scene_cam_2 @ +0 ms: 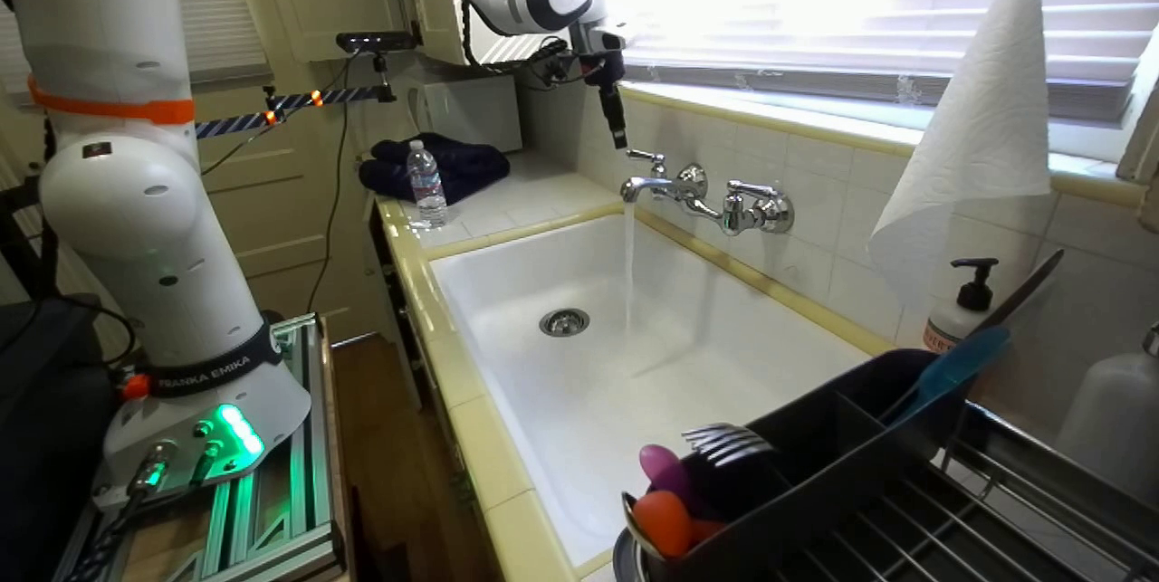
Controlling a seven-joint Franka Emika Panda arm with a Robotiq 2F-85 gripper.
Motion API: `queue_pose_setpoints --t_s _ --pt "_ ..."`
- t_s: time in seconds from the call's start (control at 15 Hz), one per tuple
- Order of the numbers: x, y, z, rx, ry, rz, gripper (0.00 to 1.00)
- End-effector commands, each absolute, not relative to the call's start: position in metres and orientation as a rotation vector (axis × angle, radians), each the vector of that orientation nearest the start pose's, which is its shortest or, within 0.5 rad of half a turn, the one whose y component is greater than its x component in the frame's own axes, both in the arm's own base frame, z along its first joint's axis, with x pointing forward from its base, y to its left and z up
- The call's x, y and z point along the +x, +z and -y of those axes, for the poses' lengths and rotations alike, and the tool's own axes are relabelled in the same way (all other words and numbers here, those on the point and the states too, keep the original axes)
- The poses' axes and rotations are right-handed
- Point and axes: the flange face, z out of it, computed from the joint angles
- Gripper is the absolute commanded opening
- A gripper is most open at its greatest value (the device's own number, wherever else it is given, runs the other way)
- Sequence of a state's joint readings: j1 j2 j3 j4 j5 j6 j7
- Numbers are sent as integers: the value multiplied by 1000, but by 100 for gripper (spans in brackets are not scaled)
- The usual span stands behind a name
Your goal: Turn the faucet head on the left slightly to the right and turn the faucet handle to the left
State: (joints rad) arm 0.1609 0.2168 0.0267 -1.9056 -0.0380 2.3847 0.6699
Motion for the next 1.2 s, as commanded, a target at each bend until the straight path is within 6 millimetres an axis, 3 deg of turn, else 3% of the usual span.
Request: queue_pose_setpoints --t_s 0.0,0.33,0.6,1.13 --pt "594 432 -106 -2946 -398 -685 100" --pt "573 455 -81 -2942 -454 -689 100" --pt "564 467 -37 -2923 -468 -711 100" --pt "553 458 48 -2993 -307 -551 100"
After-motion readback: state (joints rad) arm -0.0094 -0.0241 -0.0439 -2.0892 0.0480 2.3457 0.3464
